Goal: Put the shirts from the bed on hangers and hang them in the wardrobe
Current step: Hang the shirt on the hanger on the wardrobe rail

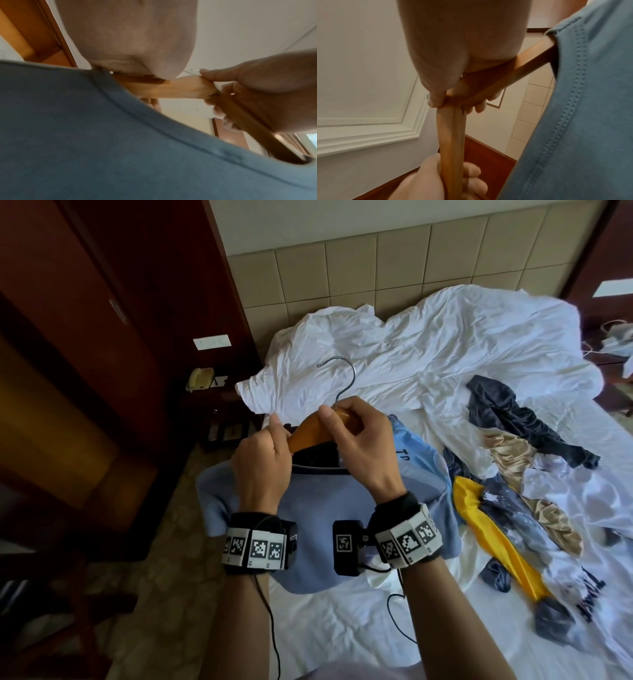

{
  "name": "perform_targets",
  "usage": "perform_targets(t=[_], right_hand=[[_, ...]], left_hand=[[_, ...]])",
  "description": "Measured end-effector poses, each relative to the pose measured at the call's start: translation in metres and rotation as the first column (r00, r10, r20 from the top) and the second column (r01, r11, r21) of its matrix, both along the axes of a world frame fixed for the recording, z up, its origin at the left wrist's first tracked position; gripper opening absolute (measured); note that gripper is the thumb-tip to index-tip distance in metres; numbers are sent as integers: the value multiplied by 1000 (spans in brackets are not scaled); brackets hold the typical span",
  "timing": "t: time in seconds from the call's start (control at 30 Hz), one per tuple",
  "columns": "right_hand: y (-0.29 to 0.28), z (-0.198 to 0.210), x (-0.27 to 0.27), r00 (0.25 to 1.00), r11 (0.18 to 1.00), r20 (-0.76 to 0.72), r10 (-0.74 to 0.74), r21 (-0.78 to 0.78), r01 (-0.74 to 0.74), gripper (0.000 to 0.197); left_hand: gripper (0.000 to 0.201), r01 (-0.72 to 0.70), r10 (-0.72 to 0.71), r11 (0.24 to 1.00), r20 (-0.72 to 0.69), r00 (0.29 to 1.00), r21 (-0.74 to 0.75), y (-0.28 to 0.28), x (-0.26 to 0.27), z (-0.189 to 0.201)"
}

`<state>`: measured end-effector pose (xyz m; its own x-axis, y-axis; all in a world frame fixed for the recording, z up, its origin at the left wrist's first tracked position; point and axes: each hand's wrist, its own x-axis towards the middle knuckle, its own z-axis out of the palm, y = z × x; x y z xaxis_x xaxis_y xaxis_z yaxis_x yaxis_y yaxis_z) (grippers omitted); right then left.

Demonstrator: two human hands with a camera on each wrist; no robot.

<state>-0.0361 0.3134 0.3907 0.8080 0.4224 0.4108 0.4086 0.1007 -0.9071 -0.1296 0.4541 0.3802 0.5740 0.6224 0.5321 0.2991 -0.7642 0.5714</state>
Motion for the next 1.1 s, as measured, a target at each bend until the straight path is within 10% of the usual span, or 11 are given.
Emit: perform_targets(t=[0.5, 0.73, 1.1], right_hand=[[8, 18, -8, 992, 992, -31, -123, -5, 123, 24], [22, 27, -22, 990, 992, -74, -122, -42, 119, 26], [-17, 56, -98, 975, 921, -106, 196, -320, -220, 23]], left_hand=[[84, 112, -100, 993, -211, 972, 45, 70, -47, -2], [31, 437, -412, 856, -146, 899, 275, 64, -51, 20], [29, 304, -125, 795, -348, 929, 525, 41, -126, 53]])
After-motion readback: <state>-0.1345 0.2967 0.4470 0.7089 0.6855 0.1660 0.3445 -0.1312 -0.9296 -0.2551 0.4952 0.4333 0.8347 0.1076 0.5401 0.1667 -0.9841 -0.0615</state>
